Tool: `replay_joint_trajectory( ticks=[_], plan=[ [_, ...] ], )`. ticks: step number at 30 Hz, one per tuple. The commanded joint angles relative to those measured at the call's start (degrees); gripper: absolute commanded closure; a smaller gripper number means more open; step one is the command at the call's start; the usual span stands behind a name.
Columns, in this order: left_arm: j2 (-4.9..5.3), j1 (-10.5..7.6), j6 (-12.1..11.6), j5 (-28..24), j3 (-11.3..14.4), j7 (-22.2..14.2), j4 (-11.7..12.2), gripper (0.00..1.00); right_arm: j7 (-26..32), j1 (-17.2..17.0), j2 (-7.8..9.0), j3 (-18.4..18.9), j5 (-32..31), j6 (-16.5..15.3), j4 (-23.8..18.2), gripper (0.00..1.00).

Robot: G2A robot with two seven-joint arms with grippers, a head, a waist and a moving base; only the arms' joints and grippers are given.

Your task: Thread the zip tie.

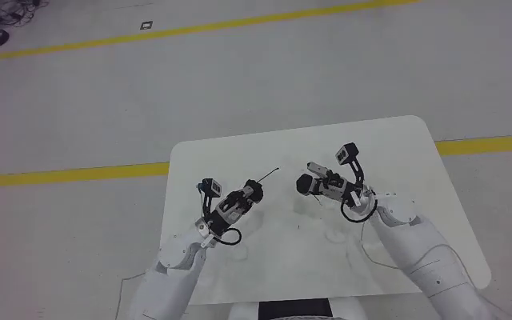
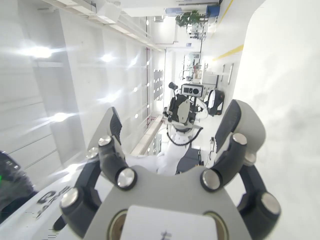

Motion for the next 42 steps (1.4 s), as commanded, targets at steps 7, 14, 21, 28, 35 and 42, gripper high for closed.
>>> replay_joint_trajectory(
  ticks=[7,14,21,28,35,42],
  plan=[
    [0.97,-1.43,1.7,-4.4,-0.4,-16.0,3.1,1.00,18.3,6.2,-0.61,-1.7,6.3,0.0,8.4,0.00],
    [0.97,-1.76,1.0,-4.3,0.0,-16.8,3.4,1.00,16.2,7.5,-1.02,-2.0,4.6,0.0,10.9,0.00],
    [1.05,-2.64,2.1,-1.7,1.9,-16.1,3.6,1.00,22.2,7.3,-0.94,-3.4,5.8,1.0,9.3,0.00],
    [1.36,-3.31,1.5,-1.0,3.3,-18.0,4.8,1.00,22.2,8.9,-0.03,-7.4,8.1,0.0,10.7,0.00],
    [1.40,-3.32,1.4,-1.0,3.4,-18.1,4.9,1.00,22.2,10.5,0.90,-9.4,9.0,0.0,11.9,1.00],
    [1.40,-3.32,1.4,-1.0,3.4,-18.1,4.9,1.00,22.2,10.8,1.77,-11.7,10.3,0.0,11.2,1.00]
  ],
)
